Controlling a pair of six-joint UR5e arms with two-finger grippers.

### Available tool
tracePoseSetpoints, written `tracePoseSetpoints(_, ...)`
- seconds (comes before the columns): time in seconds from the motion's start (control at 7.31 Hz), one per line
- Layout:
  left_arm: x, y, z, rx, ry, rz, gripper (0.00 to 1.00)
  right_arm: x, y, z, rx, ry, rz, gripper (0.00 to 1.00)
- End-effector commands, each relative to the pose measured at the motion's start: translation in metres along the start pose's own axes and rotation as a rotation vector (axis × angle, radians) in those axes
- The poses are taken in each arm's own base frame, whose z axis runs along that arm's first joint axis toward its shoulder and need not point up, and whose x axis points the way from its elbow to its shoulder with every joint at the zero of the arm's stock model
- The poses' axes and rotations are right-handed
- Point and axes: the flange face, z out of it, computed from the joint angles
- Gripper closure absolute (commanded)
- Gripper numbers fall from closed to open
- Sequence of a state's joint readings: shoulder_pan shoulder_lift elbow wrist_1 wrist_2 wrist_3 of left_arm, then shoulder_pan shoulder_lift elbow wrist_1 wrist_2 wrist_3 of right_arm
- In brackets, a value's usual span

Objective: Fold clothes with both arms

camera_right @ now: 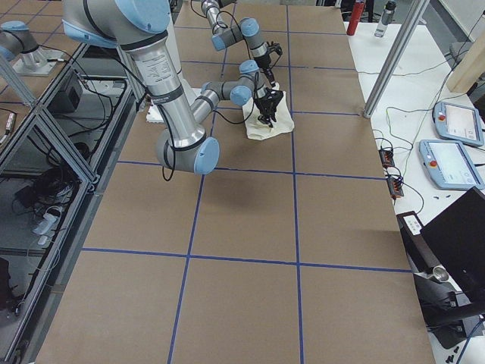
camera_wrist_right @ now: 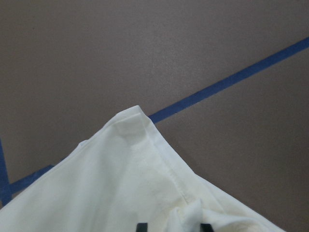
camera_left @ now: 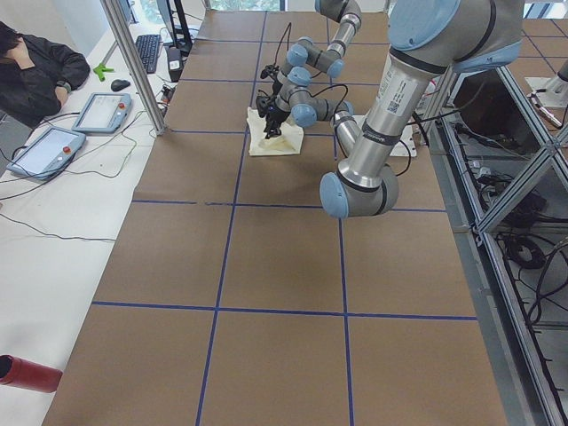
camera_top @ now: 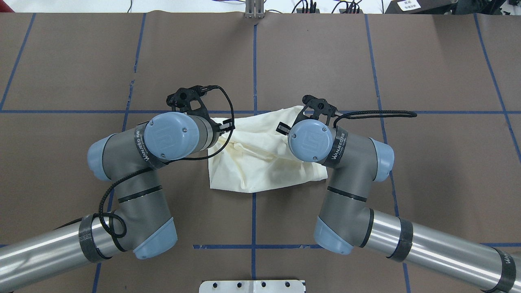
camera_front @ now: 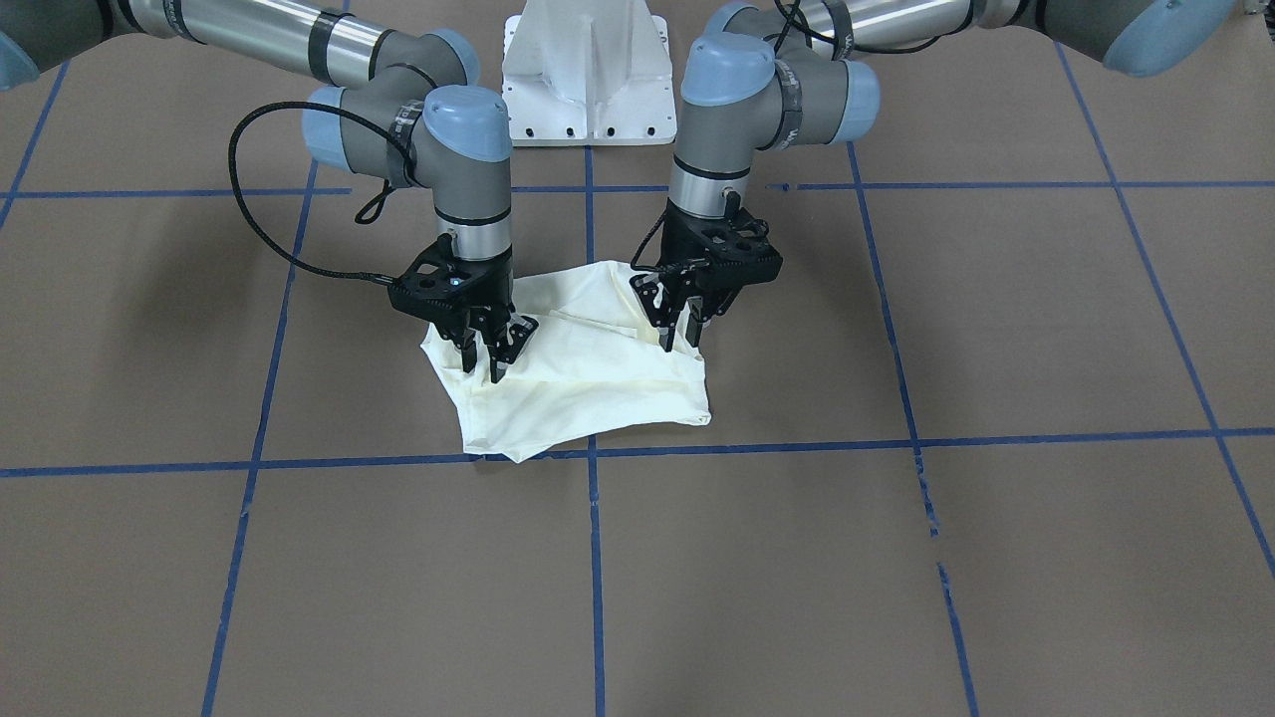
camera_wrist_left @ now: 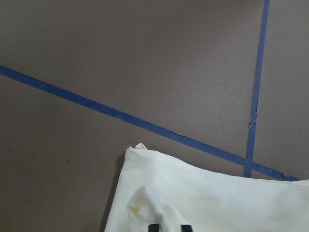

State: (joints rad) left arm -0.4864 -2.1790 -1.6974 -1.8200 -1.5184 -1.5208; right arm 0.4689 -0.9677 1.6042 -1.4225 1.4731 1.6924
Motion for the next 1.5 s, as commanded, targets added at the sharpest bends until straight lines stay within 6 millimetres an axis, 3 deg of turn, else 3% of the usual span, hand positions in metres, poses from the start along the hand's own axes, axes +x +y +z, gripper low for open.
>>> tracePoseSetpoints(0.0,-0.02,-0.034,-0.031,-0.056,0.044,0.159,0.0,-0.007,-0.015,-0.029,-0.074,-0.062,-0.098,0.0)
tracePoseSetpoints(0.14,-0.036,-0.05,-0.046,-0.076,0.061,0.217,0.0,-0.012,-0.014,-0.048,-0.083,-0.096,-0.104,0.0)
tracePoseSetpoints(0.27,-0.041,-0.052,-0.048,-0.074,0.058,0.224,0.0,-0.014,-0.005,-0.054,-0.089,-0.109,-0.114,0.0)
tracePoseSetpoints(0.55,-0.042,-0.051,-0.048,-0.076,0.058,0.219,0.0,-0.01,0.068,-0.053,-0.091,-0.114,-0.292,0.0)
tracePoseSetpoints(0.82,-0.042,-0.051,-0.048,-0.076,0.058,0.217,0.0,-0.013,0.104,-0.055,-0.063,-0.018,-0.375,0.0)
tracePoseSetpoints(1.37,-0.042,-0.05,-0.056,-0.074,0.072,0.215,0.0,-0.015,0.108,-0.02,0.021,0.059,-0.435,0.0)
